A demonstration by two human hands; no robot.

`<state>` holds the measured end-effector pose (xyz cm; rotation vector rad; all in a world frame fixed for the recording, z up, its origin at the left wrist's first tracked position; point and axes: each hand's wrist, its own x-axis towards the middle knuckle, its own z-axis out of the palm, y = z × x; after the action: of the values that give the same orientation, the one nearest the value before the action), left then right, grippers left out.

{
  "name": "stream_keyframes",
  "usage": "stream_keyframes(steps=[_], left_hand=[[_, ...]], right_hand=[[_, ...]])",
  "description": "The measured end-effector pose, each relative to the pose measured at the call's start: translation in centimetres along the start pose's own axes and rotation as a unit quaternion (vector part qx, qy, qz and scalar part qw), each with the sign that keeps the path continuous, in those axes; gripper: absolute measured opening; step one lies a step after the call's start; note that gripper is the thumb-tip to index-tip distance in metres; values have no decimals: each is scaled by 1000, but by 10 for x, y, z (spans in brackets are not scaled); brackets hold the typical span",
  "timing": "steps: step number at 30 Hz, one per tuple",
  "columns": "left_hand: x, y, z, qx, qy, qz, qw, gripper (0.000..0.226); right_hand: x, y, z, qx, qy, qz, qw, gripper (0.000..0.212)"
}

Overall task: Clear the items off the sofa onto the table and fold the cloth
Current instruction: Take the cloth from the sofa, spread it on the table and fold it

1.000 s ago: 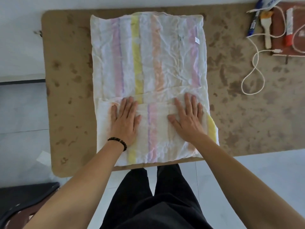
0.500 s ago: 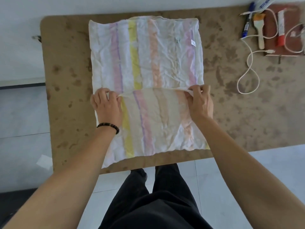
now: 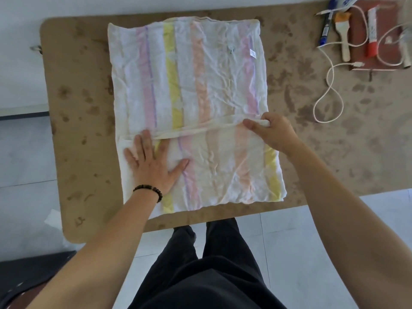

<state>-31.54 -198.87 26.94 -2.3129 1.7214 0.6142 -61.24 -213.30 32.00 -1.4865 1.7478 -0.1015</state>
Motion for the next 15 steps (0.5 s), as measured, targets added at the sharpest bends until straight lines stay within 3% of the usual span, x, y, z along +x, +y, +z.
stream_keyframes(steps=[4,8,13,15], left_hand=[[6,-9,-3,7,6,2,1000,100],[6,-9,-2,9,4,2,1000,91],[4,-9,-2,8,-1,2,1000,79],[-4,-8,-3,-6,51,6,999,73]], right_hand=[[3,9,-11,-44,24,14,999,54],[10,14,-17,-20,90,32,995,63],[9,16,-9,-21,228,39,973,25],[-7,19,4,-85,265,-31,960,24]])
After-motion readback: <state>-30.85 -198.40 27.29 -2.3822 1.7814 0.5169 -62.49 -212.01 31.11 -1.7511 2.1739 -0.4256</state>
